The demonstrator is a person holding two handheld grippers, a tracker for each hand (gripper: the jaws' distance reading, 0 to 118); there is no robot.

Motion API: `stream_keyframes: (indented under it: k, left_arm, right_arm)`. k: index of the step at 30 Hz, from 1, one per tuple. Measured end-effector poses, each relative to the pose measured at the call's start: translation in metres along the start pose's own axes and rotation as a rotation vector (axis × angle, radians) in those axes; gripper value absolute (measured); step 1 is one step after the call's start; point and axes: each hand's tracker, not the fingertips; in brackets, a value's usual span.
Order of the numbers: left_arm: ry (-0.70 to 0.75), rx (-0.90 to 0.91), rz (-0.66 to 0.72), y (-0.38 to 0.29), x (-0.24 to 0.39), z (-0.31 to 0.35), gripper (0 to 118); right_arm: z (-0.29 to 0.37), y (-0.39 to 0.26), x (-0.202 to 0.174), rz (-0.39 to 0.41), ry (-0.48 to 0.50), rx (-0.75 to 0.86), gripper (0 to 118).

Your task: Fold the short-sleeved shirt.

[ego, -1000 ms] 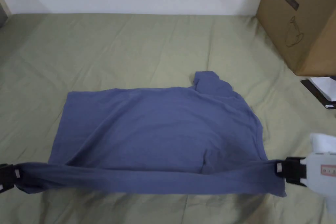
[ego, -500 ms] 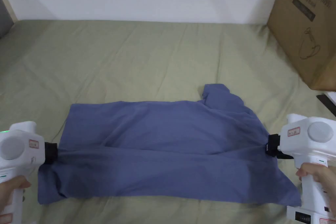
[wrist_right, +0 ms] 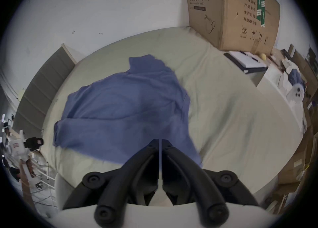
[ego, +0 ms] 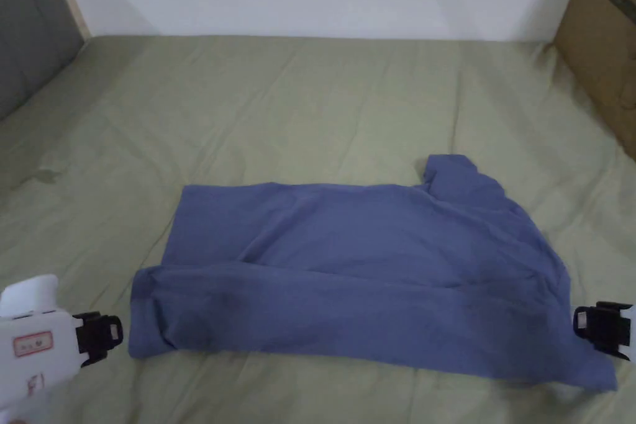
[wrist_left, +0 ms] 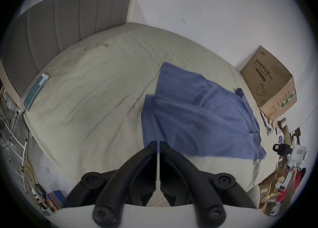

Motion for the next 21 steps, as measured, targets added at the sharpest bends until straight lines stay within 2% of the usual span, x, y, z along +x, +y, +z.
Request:
stream_keyframes:
  k: [3, 4, 7, 8, 9, 10, 12, 13, 14, 15, 16, 17, 18, 19, 20, 21]
  left_arm:
    - [0.019, -0.040, -0.006, -0.014, -0.003, -0.014, 6]
    - [0.028, -0.045, 0.000, -0.015, -0.003, -0.019, 20]
    - [0.039, -0.036, -0.005, -0.012, -0.003, -0.036, 49]
    - [0.044, -0.036, -0.006, -0.010, -0.002, -0.043, 90]
    - [0.048, -0.033, -0.007, -0.007, -0.002, -0.053, 105]
    - [0.052, -0.032, -0.003, -0.004, -0.002, -0.060, 105]
    - [0.082, -0.077, -0.002, -0.001, -0.004, -0.081, 102]
    - [0.096, -0.092, -0.008, -0.002, -0.004, -0.087, 88]
    - [0.100, -0.107, -0.018, -0.004, -0.004, -0.096, 47]
    - [0.136, -0.131, -0.025, -0.006, -0.003, -0.100, 37]
    - [0.124, -0.104, -0.018, -0.007, -0.002, -0.097, 36]
    - [0.105, -0.097, -0.028, -0.003, 0.001, -0.091, 25]
    - [0.085, -0.097, -0.049, 0.001, 0.001, -0.088, 13]
    - [0.062, -0.093, -0.056, 0.004, 0.004, -0.086, 8]
    - [0.070, -0.091, -0.065, 0.007, 0.008, -0.083, 8]
    - [0.078, -0.092, -0.090, 0.009, 0.012, -0.081, 8]
  right_arm:
    - [0.000, -0.024, -0.005, -0.012, 0.027, -0.040, 0]
    - [-0.001, -0.032, -0.008, -0.005, 0.019, -0.056, 0]
    - [-0.003, -0.046, -0.011, 0.020, 0.003, -0.086, 0]
    - [-0.004, -0.049, -0.011, 0.013, 0.009, -0.098, 0]
    - [-0.007, -0.051, -0.007, -0.001, 0.018, -0.108, 0]
    - [-0.010, -0.052, -0.004, -0.013, 0.020, -0.113, 0]
    - [-0.013, -0.054, -0.003, -0.025, 0.007, -0.125, 0]
    - [-0.014, -0.055, -0.003, -0.029, 0.002, -0.126, 0]
    - [-0.014, -0.056, -0.001, -0.036, 0.000, -0.131, 0]
    - [-0.015, -0.056, 0.001, -0.043, -0.001, -0.134, 0]
    - [-0.016, -0.056, 0.003, -0.048, -0.004, -0.135, 0]
    - [-0.017, -0.055, 0.005, -0.051, -0.013, -0.133, 1]
    - [-0.019, -0.054, 0.009, -0.055, -0.033, -0.132, 13]
    - [-0.022, -0.051, 0.012, -0.057, -0.054, -0.137, 39]
    - [-0.026, -0.047, 0.015, -0.055, -0.069, -0.144, 77]
    - [-0.032, -0.044, 0.019, -0.060, -0.078, -0.139, 94]
